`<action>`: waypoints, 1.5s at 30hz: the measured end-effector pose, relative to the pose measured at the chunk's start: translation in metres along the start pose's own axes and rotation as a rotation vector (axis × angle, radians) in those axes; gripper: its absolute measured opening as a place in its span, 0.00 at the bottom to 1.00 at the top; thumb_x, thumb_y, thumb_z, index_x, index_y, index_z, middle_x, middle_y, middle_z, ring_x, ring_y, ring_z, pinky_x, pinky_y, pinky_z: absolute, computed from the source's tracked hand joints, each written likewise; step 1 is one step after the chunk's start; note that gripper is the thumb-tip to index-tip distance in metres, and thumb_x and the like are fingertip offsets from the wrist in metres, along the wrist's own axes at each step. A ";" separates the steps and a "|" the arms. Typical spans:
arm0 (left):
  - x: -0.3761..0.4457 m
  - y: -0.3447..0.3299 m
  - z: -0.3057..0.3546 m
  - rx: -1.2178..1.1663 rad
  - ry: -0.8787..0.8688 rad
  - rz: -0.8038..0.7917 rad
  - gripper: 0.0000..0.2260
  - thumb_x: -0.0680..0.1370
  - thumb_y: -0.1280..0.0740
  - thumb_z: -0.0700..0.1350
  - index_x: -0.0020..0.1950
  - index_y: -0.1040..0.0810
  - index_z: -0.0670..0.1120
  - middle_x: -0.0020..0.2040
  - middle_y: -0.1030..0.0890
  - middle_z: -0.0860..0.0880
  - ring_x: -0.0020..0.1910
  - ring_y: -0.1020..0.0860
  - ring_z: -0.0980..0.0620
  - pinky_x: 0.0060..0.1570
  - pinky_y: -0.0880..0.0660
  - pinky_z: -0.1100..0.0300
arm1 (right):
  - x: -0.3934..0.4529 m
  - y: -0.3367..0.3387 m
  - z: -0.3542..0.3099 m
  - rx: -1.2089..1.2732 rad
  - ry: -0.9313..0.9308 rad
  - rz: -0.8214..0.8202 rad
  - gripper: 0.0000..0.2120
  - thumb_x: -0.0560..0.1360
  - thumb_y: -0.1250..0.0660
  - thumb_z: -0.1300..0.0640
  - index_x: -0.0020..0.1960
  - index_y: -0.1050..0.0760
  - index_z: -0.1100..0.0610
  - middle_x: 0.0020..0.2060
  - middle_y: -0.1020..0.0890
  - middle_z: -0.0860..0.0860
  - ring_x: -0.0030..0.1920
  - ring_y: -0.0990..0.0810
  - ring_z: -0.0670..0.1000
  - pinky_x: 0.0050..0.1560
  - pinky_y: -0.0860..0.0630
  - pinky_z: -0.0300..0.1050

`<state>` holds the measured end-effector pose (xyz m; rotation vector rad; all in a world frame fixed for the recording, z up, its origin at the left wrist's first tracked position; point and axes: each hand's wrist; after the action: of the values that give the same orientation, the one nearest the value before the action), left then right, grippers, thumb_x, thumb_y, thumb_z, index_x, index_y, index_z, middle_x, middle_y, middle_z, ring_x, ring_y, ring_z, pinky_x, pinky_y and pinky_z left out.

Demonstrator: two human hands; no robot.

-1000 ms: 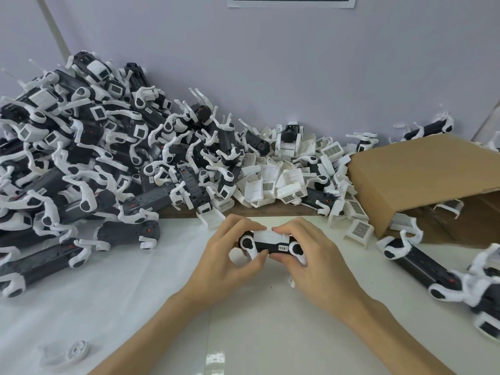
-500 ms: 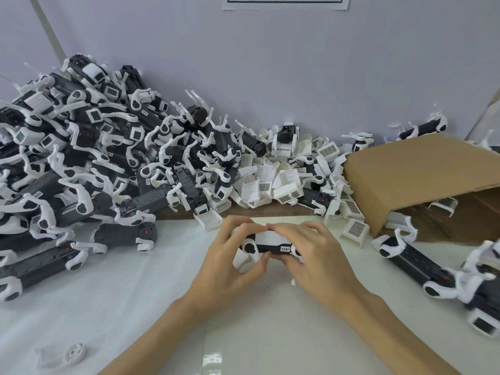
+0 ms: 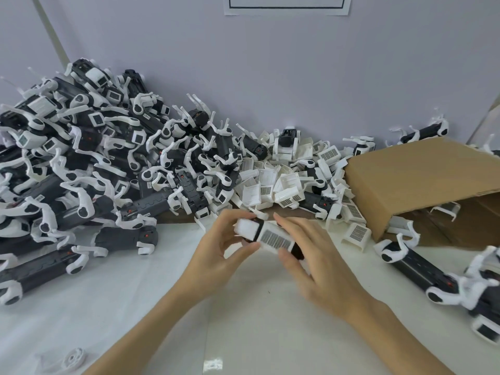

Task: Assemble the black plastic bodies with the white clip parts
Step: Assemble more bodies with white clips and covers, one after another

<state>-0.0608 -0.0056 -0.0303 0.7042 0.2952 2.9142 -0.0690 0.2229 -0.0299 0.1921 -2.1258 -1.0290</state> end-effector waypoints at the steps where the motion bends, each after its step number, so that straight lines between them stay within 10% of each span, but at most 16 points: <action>1: 0.001 0.001 0.000 0.014 -0.032 -0.020 0.16 0.81 0.29 0.33 0.67 0.25 0.44 0.64 0.19 0.48 0.64 0.19 0.43 0.67 0.23 0.52 | 0.001 0.001 0.001 -0.009 -0.006 0.016 0.24 0.85 0.40 0.47 0.79 0.32 0.54 0.66 0.27 0.41 0.70 0.31 0.45 0.72 0.37 0.38; 14: -0.003 -0.007 0.001 0.203 -0.048 0.095 0.18 0.77 0.24 0.49 0.64 0.26 0.50 0.57 0.19 0.63 0.60 0.21 0.59 0.54 0.30 0.73 | 0.002 -0.005 0.007 -0.070 -0.005 -0.091 0.13 0.82 0.35 0.49 0.63 0.21 0.52 0.45 0.22 0.41 0.50 0.25 0.45 0.68 0.35 0.49; 22: 0.002 -0.015 0.015 -0.022 0.169 0.198 0.13 0.80 0.24 0.47 0.64 0.18 0.52 0.52 0.14 0.54 0.50 0.14 0.51 0.45 0.19 0.63 | 0.000 -0.010 -0.009 -0.074 -0.006 0.002 0.28 0.78 0.27 0.46 0.74 0.30 0.53 0.68 0.27 0.47 0.69 0.28 0.50 0.71 0.30 0.55; 28: 0.006 0.001 0.020 0.548 -0.162 -0.061 0.31 0.73 0.20 0.59 0.70 0.24 0.49 0.61 0.23 0.56 0.61 0.23 0.55 0.61 0.27 0.66 | -0.004 0.000 0.007 0.188 -0.045 -0.103 0.24 0.84 0.35 0.57 0.77 0.38 0.51 0.75 0.37 0.41 0.77 0.35 0.48 0.70 0.26 0.50; 33: 0.001 -0.004 0.026 0.302 -0.020 0.032 0.21 0.73 0.19 0.56 0.58 0.24 0.51 0.49 0.18 0.56 0.51 0.18 0.55 0.50 0.25 0.67 | -0.004 -0.002 0.000 0.190 -0.064 -0.121 0.32 0.82 0.33 0.46 0.82 0.42 0.46 0.76 0.36 0.38 0.73 0.31 0.38 0.65 0.28 0.32; 38: -0.002 -0.019 0.025 0.158 0.100 0.138 0.15 0.75 0.19 0.49 0.51 0.23 0.48 0.41 0.16 0.56 0.41 0.17 0.59 0.43 0.23 0.69 | -0.002 -0.004 0.000 0.192 -0.113 -0.053 0.25 0.82 0.31 0.56 0.77 0.31 0.49 0.69 0.27 0.40 0.54 0.16 0.44 0.50 0.17 0.45; 45: 0.000 -0.018 0.023 -0.075 0.258 0.221 0.22 0.72 0.22 0.60 0.57 0.20 0.46 0.49 0.12 0.51 0.49 0.12 0.52 0.44 0.20 0.65 | 0.005 0.003 0.003 0.674 -0.413 -0.115 0.28 0.79 0.31 0.43 0.77 0.32 0.46 0.65 0.19 0.38 0.67 0.22 0.41 0.65 0.23 0.39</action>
<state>-0.0490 0.0158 -0.0146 0.3703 0.1389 3.2102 -0.0743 0.2245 -0.0263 0.4601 -2.8116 -0.3895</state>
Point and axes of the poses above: each hand's wrist, its own x-axis towards the middle knuckle, its own y-axis out of the back of the hand, z = x × y
